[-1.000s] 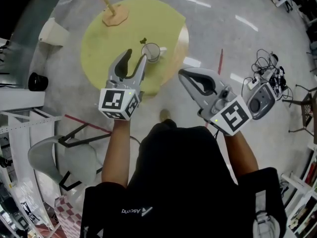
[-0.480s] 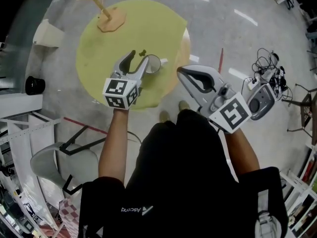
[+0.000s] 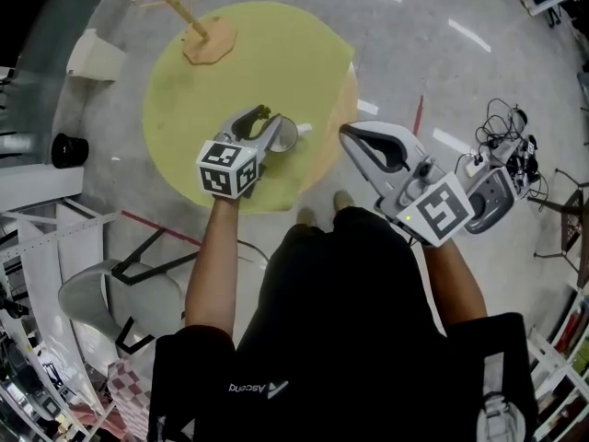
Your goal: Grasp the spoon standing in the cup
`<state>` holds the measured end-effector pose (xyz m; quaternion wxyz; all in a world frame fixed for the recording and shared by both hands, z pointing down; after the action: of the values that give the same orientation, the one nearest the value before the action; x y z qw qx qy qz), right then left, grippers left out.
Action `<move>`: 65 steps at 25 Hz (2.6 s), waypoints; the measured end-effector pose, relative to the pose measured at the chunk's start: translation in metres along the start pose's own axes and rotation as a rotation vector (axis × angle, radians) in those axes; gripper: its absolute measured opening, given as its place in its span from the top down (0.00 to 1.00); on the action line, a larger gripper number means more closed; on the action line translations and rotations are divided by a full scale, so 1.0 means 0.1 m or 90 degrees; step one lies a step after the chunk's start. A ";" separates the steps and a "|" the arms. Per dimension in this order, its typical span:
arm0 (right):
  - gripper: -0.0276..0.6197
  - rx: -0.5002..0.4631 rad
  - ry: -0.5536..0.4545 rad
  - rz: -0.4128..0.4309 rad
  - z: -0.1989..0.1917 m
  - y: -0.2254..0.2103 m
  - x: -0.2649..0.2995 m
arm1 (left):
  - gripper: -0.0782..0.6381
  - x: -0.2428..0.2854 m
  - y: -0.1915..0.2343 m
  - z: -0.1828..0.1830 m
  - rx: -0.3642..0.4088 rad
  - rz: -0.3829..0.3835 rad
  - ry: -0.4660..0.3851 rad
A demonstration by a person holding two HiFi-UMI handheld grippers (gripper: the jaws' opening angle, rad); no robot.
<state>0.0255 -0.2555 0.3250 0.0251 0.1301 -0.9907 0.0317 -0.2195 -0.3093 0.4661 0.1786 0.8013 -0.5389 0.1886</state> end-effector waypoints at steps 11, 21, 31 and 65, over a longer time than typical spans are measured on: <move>0.95 0.014 0.001 0.008 -0.08 -0.11 -0.05 | 0.81 -0.05 -0.08 0.01 0.020 0.011 -0.025; 0.95 0.008 -0.006 0.021 -0.05 -0.04 -0.02 | 0.81 -0.45 -0.22 0.23 0.029 0.044 -0.105; 0.95 -0.017 -0.040 0.045 0.14 0.04 -0.01 | 0.81 -1.20 -0.46 0.73 0.027 0.111 -0.244; 0.95 -0.036 -0.072 0.059 0.33 0.37 -0.18 | 0.81 -1.97 -0.83 0.99 0.000 0.165 -0.347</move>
<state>0.0318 -0.2171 0.2893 -0.0287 0.0849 -0.9960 -0.0029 -0.1998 -0.1708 0.2763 0.0020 0.7471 -0.6646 -0.0120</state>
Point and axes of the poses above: the fingertips, and each gripper's own axes: x forward along the fingers, y to its left, z out of its top, the point moved 9 cm from there along -x, backward along the fingers, and after that the axes turned 15 degrees about z, right-handed, at the moved point
